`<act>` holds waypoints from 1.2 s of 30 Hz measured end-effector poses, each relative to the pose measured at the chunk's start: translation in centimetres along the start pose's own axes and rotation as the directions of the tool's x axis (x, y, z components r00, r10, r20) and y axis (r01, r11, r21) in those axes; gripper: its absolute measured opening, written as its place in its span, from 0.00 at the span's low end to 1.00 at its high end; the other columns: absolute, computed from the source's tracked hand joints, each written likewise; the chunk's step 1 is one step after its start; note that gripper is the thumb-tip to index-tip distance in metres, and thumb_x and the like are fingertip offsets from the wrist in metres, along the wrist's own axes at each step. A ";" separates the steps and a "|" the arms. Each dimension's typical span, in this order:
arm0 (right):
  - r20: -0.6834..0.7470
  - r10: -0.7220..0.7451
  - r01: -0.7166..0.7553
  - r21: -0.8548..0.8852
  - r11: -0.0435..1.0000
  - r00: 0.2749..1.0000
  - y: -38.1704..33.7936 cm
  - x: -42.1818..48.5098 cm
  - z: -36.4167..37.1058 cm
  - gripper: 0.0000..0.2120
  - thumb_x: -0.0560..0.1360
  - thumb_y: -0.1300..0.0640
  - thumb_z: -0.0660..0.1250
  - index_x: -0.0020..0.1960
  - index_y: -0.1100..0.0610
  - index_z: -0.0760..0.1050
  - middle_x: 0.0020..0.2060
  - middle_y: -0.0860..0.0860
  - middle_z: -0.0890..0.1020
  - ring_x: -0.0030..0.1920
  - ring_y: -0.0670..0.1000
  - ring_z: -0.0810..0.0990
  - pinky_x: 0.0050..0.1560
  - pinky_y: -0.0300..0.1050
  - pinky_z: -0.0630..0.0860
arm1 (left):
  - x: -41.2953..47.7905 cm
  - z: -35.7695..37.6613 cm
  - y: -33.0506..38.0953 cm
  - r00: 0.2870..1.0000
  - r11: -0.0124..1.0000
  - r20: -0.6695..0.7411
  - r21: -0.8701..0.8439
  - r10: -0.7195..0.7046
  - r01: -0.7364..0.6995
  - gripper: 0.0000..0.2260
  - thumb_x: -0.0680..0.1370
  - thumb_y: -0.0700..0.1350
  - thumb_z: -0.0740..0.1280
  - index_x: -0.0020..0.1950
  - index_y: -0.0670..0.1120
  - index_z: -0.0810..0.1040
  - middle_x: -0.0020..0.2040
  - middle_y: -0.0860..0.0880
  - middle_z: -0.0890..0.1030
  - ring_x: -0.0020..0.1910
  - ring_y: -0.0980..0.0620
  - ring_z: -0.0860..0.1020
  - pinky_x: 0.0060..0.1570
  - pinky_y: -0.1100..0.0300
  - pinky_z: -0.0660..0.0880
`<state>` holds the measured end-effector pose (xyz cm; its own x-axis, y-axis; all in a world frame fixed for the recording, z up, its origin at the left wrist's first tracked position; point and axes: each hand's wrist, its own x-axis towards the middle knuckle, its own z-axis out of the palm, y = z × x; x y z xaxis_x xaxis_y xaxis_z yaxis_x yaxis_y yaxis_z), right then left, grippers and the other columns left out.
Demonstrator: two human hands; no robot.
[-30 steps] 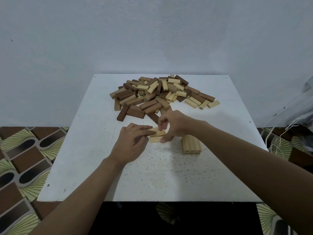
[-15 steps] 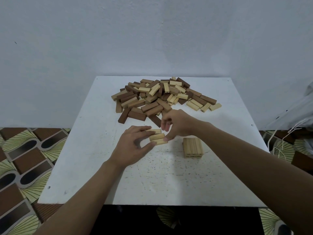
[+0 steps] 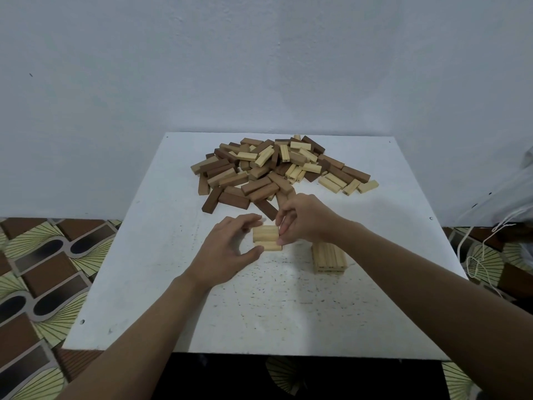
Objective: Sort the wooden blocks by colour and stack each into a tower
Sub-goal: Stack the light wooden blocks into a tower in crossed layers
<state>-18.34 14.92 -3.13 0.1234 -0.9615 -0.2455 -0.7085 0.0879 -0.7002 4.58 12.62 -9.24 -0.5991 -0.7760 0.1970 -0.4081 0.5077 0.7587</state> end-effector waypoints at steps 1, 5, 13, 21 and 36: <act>0.002 0.001 -0.001 -0.006 1.000 1.000 -0.1 0.1 0.1 0.16 0.63 0.62 0.83 0.47 0.61 0.81 0.37 0.50 0.87 0.38 0.45 0.85 0.39 0.29 0.76 | 0.0 0.0 0.0 1.000 1.000 0.004 0.001 -0.001 0.001 0.26 0.73 0.57 0.72 0.70 0.57 0.73 0.63 0.67 0.77 0.61 0.52 0.77 0.60 0.44 0.76; 0.011 0.021 -0.021 -0.006 1.000 1.000 -0.3 0.0 0.0 0.16 0.64 0.60 0.83 0.48 0.61 0.81 0.37 0.50 0.87 0.39 0.45 0.85 0.40 0.31 0.77 | 0.1 0.1 -0.5 1.000 1.000 0.019 -0.005 0.001 -0.001 0.23 0.74 0.54 0.72 0.69 0.57 0.74 0.62 0.62 0.78 0.62 0.51 0.77 0.60 0.43 0.75; 0.049 0.038 -0.034 -0.084 0.996 0.998 -1.1 -0.6 -0.3 0.24 0.59 0.59 0.85 0.52 0.56 0.79 0.39 0.48 0.86 0.40 0.46 0.85 0.46 0.43 0.82 | 0.0 0.2 -0.8 1.000 1.000 0.029 0.008 -0.005 0.005 0.23 0.74 0.55 0.70 0.69 0.60 0.73 0.62 0.63 0.77 0.62 0.52 0.76 0.60 0.42 0.76; 0.042 0.033 -0.027 -0.138 0.990 0.999 -1.4 -0.6 0.0 0.26 0.60 0.58 0.85 0.55 0.59 0.79 0.39 0.49 0.86 0.41 0.48 0.85 0.51 0.50 0.83 | -0.1 0.2 -1.0 0.999 1.000 0.036 0.009 -0.028 0.027 0.23 0.75 0.56 0.69 0.69 0.59 0.73 0.61 0.59 0.78 0.62 0.52 0.76 0.59 0.43 0.77; 0.063 0.074 -0.067 -0.114 0.991 0.995 -1.4 -0.3 -0.2 0.25 0.60 0.58 0.85 0.53 0.61 0.82 0.40 0.49 0.86 0.41 0.46 0.85 0.52 0.44 0.82 | 0.1 0.1 -0.7 1.000 1.000 0.021 0.000 -0.019 0.019 0.22 0.73 0.57 0.72 0.66 0.59 0.75 0.59 0.62 0.79 0.60 0.52 0.77 0.59 0.43 0.76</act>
<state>-17.50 15.01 -1.93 0.1137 -0.9340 -0.3386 -0.7895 0.1220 -0.6015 4.70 12.21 -9.83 -0.6056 -0.7776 0.1693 -0.4195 0.4927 0.7624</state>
